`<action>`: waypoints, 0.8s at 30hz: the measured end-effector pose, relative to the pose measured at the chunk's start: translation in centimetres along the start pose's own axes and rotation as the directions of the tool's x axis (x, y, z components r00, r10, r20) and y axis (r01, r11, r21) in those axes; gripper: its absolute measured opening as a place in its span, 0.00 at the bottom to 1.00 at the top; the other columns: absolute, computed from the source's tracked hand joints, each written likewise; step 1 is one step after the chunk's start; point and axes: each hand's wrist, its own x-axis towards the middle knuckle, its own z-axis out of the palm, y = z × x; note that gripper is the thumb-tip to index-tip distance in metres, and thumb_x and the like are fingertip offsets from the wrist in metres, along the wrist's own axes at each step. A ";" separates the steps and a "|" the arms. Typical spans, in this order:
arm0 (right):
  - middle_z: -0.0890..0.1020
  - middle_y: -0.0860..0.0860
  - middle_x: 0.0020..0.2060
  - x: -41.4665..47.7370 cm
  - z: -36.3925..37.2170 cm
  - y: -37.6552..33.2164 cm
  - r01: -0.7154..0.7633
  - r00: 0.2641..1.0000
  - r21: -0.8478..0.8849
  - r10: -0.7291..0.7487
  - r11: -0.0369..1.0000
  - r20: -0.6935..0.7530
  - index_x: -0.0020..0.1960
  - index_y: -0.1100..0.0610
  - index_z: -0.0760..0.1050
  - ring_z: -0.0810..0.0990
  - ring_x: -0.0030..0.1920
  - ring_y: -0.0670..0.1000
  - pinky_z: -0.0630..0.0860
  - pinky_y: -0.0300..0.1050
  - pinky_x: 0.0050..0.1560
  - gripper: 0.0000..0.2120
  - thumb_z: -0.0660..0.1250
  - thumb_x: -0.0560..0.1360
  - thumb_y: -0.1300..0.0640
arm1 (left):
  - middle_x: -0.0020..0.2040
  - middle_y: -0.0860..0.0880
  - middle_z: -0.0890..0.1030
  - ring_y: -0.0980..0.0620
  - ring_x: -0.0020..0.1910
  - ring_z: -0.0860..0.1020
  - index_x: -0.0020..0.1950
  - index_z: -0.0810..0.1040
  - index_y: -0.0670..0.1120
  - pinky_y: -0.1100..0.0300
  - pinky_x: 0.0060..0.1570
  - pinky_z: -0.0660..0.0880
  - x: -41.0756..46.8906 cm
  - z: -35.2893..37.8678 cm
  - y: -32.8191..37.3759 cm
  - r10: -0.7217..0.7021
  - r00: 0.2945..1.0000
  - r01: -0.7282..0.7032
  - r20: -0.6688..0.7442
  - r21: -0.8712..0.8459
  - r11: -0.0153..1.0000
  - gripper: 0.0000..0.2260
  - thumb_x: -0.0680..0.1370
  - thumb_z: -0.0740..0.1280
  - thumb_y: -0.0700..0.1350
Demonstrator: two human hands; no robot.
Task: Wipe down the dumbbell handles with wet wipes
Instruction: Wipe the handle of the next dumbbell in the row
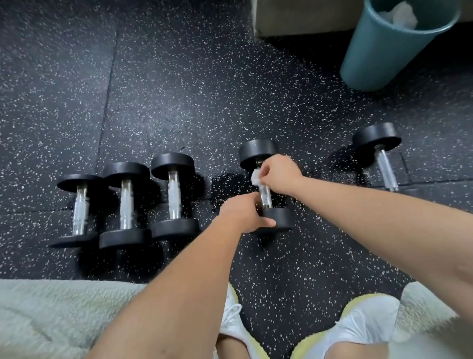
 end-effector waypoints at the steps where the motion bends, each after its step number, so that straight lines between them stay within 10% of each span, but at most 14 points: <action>1: 0.86 0.47 0.42 0.6 -0.2 -0.2 -0.032 0.995 0.045 0.036 0.998 -0.089 0.29 0.44 0.78 0.83 0.43 0.50 0.79 0.43 0.44 0.17 0.71 0.73 0.61 | 0.53 0.55 0.79 0.49 0.54 0.79 0.67 0.75 0.56 0.54 0.48 0.76 -0.1 -0.1 -0.1 0.005 1.000 -0.005 0.002 -0.008 1.000 0.27 0.73 0.73 0.67; 7: 0.85 0.49 0.42 -0.6 1.2 0.1 -0.056 0.982 0.145 0.081 0.988 -0.171 0.44 0.47 0.84 0.82 0.43 0.53 0.78 0.46 0.44 0.05 0.72 0.75 0.57 | 0.64 0.53 0.80 0.47 0.62 0.79 0.70 0.75 0.54 0.51 0.59 0.77 0.3 0.0 -0.7 -0.008 0.998 0.011 0.056 -0.056 0.998 0.29 0.74 0.74 0.65; 12: 0.85 0.45 0.45 -2.2 1.3 2.2 0.002 1.000 0.012 -0.002 1.000 -0.015 0.40 0.45 0.81 0.83 0.46 0.50 0.77 0.44 0.43 0.07 0.73 0.72 0.57 | 0.65 0.52 0.79 0.46 0.63 0.78 0.71 0.74 0.52 0.55 0.52 0.71 0.8 -0.6 -0.8 0.008 0.997 -0.006 0.074 -0.028 1.000 0.29 0.75 0.74 0.63; 24: 0.85 0.49 0.45 -0.7 2.6 0.1 -0.088 0.963 0.233 0.142 0.969 -0.228 0.41 0.48 0.81 0.82 0.46 0.55 0.78 0.47 0.46 0.08 0.67 0.73 0.59 | 0.65 0.52 0.80 0.47 0.63 0.78 0.70 0.75 0.53 0.55 0.55 0.72 1.0 -0.1 -1.9 0.014 0.997 -0.006 0.081 -0.098 0.995 0.27 0.75 0.76 0.60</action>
